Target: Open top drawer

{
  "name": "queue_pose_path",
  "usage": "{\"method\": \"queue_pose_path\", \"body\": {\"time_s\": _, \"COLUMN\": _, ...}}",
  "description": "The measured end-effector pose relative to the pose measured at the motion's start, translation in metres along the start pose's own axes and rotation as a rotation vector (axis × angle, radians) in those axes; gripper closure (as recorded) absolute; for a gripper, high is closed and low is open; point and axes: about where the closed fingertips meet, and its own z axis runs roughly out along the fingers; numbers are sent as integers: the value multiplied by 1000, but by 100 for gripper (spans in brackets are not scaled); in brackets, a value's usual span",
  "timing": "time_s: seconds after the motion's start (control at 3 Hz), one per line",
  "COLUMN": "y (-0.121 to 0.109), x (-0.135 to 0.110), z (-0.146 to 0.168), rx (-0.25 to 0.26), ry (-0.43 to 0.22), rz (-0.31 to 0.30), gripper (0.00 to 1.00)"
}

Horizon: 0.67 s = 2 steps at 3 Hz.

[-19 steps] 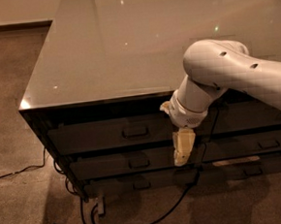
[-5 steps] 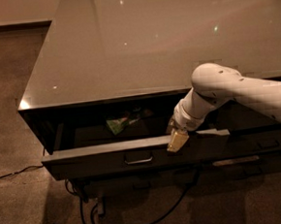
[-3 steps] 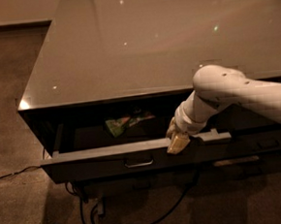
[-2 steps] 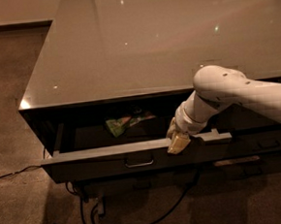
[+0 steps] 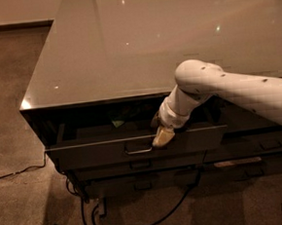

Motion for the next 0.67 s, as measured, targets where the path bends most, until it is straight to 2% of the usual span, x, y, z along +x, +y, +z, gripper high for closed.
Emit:
{"method": "queue_pose_path", "body": {"time_s": 0.33, "y": 5, "x": -20, "z": 19, "rx": -28, "ry": -8, "rz": -39, "gripper": 0}}
{"method": "queue_pose_path", "body": {"time_s": 0.67, "y": 10, "x": -19, "z": 25, "rx": -34, "ry": 2, "rz": -30, "gripper": 0}}
